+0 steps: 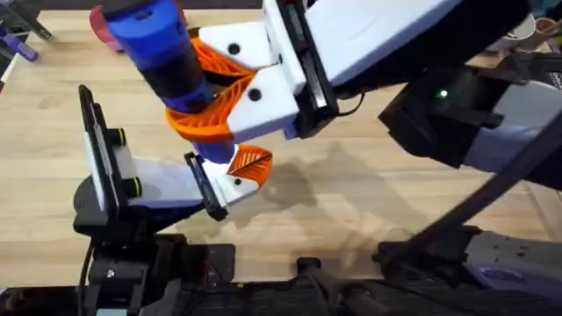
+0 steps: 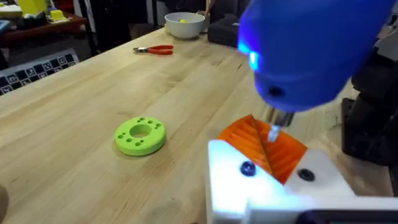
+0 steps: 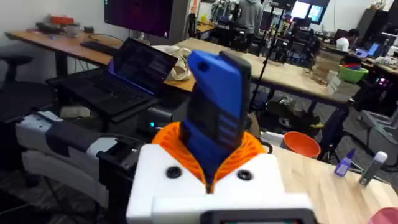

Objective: Pick up the gripper from the table and insert it into the empty holder that is missing its gripper. Then pick up a screw, insert it into the mounting hole, and use the screwdriver to tighten it. Finally, clean up the table by picking up the vegetable and placing it into the bucket.

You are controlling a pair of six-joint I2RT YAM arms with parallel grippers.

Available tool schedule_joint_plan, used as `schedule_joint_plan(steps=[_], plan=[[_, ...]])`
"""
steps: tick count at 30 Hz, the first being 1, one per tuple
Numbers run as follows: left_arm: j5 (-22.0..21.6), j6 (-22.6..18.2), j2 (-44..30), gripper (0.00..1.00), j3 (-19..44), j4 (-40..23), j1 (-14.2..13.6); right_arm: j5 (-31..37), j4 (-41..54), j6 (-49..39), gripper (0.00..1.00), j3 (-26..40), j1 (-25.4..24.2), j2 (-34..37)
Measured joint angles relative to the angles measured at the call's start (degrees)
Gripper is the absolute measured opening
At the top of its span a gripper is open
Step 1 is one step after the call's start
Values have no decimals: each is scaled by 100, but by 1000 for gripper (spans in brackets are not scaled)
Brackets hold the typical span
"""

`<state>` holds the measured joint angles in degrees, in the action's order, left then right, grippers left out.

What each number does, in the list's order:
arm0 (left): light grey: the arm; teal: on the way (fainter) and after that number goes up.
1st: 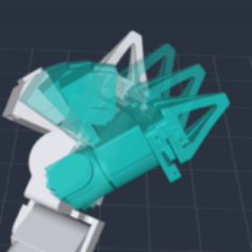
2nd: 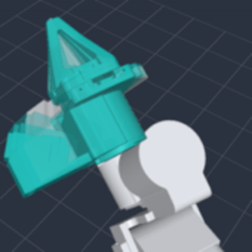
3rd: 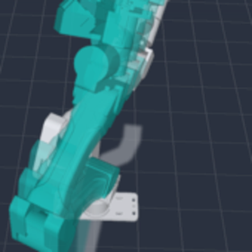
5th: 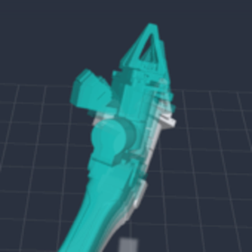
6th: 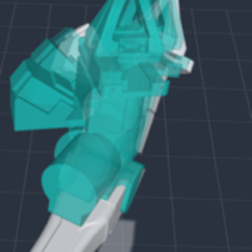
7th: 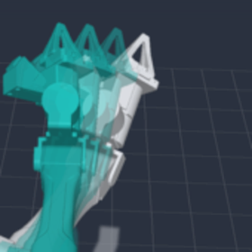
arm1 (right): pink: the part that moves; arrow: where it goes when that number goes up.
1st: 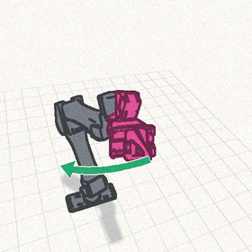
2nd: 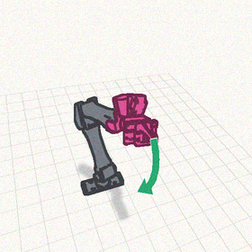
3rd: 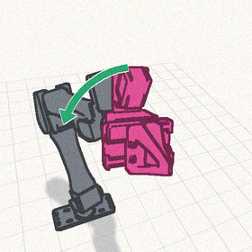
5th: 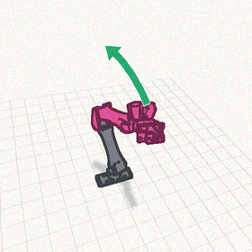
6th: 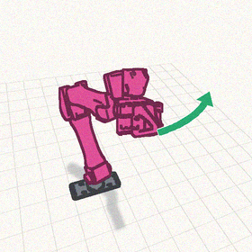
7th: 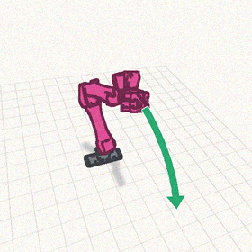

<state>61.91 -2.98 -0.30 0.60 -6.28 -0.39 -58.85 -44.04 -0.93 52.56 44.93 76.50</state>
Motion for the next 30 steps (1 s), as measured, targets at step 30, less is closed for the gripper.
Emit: schedule_joint_plan(steps=[30], plan=[[0, 0, 1, 12, 0, 0, 0, 11, 16, -2, 12, 26, -19, 200]])
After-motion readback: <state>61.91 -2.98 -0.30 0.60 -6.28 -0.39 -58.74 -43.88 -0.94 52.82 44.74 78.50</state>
